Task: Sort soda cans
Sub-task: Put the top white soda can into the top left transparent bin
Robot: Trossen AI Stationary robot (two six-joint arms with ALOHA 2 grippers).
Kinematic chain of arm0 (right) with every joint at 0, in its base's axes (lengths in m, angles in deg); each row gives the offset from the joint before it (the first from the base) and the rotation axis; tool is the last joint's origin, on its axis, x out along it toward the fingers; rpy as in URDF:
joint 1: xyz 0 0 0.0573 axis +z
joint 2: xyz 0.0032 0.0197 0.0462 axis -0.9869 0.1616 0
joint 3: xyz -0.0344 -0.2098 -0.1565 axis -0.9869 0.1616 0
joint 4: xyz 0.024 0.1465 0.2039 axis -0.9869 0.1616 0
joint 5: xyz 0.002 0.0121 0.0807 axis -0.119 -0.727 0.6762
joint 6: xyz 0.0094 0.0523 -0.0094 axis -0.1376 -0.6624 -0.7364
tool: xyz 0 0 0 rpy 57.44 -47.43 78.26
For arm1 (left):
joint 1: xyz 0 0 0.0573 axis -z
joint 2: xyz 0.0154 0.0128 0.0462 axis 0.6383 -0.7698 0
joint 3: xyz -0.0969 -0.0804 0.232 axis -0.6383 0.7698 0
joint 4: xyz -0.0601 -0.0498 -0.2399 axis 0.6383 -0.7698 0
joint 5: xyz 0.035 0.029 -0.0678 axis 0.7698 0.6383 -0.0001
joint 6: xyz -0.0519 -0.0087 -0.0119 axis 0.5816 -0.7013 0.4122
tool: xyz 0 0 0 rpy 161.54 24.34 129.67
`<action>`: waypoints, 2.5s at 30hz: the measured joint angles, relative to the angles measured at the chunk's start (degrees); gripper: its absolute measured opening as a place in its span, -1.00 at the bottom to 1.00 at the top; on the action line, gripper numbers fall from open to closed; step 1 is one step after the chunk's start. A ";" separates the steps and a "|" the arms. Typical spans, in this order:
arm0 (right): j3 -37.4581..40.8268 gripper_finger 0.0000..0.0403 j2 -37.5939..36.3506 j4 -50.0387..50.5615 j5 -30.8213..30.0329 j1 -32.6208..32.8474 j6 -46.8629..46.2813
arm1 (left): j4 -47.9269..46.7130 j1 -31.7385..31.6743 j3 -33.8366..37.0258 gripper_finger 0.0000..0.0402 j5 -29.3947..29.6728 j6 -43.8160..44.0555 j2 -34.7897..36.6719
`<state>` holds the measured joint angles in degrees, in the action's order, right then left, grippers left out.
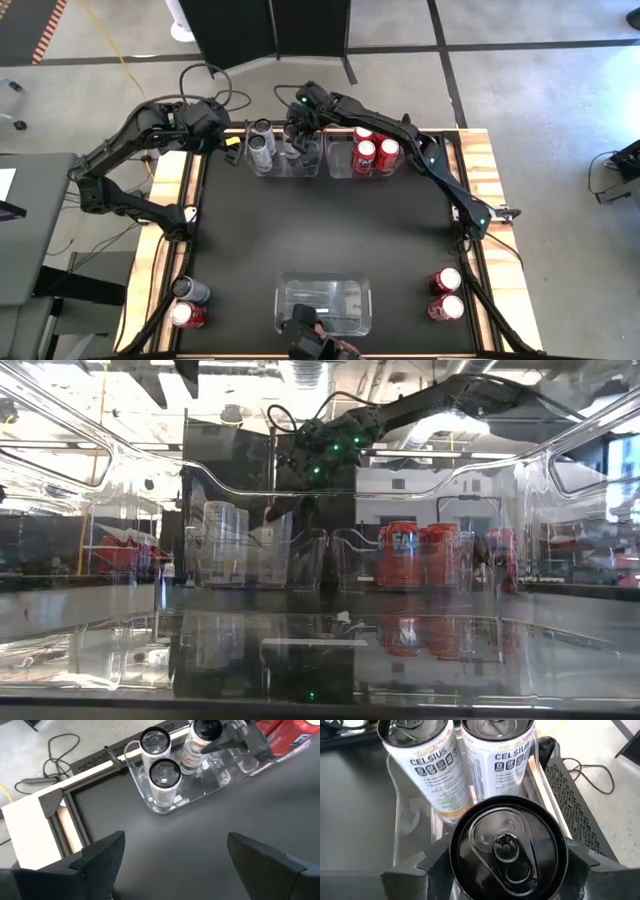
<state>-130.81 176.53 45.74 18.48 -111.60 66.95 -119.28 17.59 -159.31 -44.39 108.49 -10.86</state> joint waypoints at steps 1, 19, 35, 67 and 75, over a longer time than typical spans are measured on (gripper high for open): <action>0.00 0.37 0.19 -0.76 -0.07 0.00 -0.72 | 0.02 0.23 0.00 0.73 -0.01 0.18 0.01; 0.13 0.98 -3.79 -1.09 -0.21 -0.40 0.91 | -0.04 2.18 0.00 0.73 0.03 1.07 0.00; 2.60 0.30 -3.73 11.78 -0.03 -2.62 3.14 | -0.68 4.85 0.00 0.48 0.17 0.67 0.09; 9.31 -0.39 -2.97 -4.83 -0.20 -1.60 -0.81 | -1.57 7.27 -0.02 -0.67 -3.07 7.08 0.17; 9.31 -0.39 -2.99 0.43 -0.27 -3.45 -4.80 | -1.57 7.27 -0.02 -0.67 -4.43 7.68 0.17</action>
<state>-121.50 173.54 46.18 18.21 -115.05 62.15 -120.85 24.86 -159.33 -48.82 116.16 -10.69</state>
